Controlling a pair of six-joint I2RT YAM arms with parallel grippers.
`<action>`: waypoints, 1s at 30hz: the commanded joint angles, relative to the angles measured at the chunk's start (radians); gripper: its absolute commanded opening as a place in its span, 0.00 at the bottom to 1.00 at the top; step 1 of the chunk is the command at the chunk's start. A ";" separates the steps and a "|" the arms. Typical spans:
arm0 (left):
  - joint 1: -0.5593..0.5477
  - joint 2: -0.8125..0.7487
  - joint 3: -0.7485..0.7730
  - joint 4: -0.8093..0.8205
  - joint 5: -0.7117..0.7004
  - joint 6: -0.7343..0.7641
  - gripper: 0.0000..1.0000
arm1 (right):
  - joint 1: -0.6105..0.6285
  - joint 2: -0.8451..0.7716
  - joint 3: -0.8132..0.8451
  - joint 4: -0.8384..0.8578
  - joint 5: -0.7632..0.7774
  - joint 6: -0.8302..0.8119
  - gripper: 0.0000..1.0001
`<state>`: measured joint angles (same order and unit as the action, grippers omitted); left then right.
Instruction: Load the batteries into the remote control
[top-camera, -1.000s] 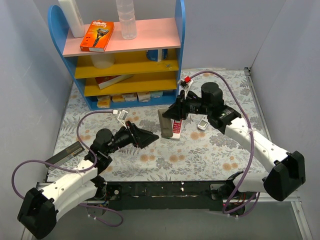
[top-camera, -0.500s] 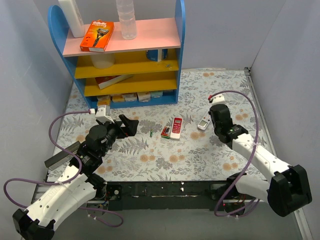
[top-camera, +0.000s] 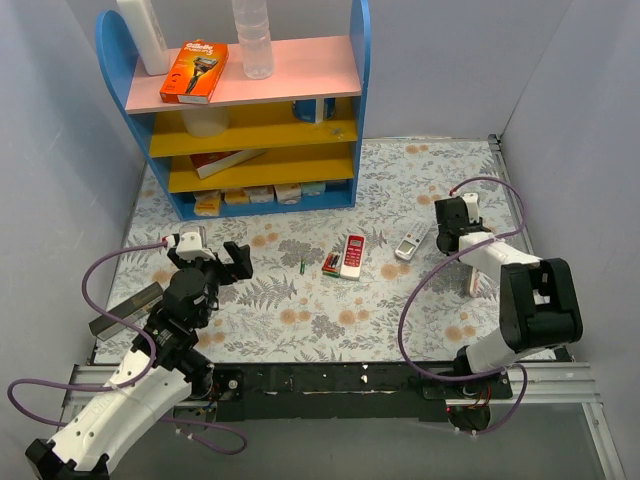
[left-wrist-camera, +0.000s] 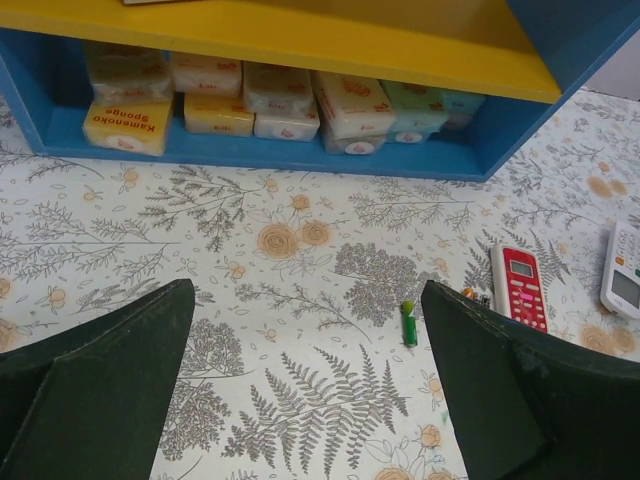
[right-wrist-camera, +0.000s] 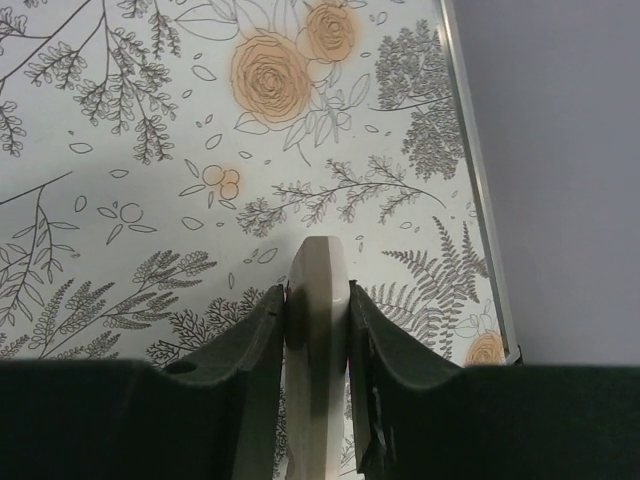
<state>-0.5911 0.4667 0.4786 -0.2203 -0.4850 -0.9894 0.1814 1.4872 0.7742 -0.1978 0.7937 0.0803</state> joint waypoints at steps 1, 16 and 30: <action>0.001 -0.042 -0.035 0.035 -0.046 0.038 0.98 | -0.002 0.086 0.085 -0.086 -0.100 0.071 0.01; 0.001 -0.046 -0.051 0.067 -0.046 0.080 0.98 | 0.000 0.143 0.111 -0.176 -0.297 0.124 0.30; 0.001 -0.031 -0.052 0.071 -0.023 0.083 0.98 | 0.000 -0.017 0.122 -0.232 -0.421 0.144 0.78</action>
<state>-0.5911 0.4313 0.4324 -0.1711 -0.5121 -0.9199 0.1795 1.5536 0.8822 -0.3962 0.4290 0.1986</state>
